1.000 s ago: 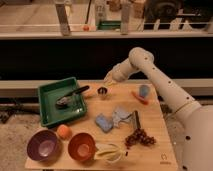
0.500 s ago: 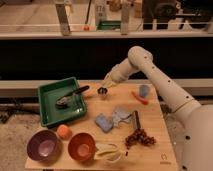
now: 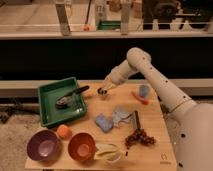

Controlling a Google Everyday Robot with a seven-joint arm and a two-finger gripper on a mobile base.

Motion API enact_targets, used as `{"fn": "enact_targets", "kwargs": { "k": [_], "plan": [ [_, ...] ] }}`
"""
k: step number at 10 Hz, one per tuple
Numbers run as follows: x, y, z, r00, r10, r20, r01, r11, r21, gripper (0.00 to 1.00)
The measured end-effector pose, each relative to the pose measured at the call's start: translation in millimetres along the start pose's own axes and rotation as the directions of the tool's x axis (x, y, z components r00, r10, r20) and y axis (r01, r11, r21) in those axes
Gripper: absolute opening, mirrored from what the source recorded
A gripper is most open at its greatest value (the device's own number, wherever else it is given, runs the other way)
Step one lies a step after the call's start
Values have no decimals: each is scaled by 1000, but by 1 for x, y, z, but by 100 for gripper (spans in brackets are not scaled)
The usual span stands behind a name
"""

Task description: Place fork in metal cup

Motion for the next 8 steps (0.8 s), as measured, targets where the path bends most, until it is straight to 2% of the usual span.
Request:
{"fn": "enact_targets", "kwargs": {
  "k": [2,3,4,6,8],
  "plan": [
    [4,-2,11,1000,5,7,-5,1000,-10,2],
    [5,-4,14,1000,7,8,-7,1000,-14,8],
    [7,-5,19,1000,12,10,-12,1000,-18,22],
    [11,-8,24,1000,17,12,-17,1000,-22,39],
    [13,-12,32,1000,19,15,-18,999,-28,61]
  ]
}}
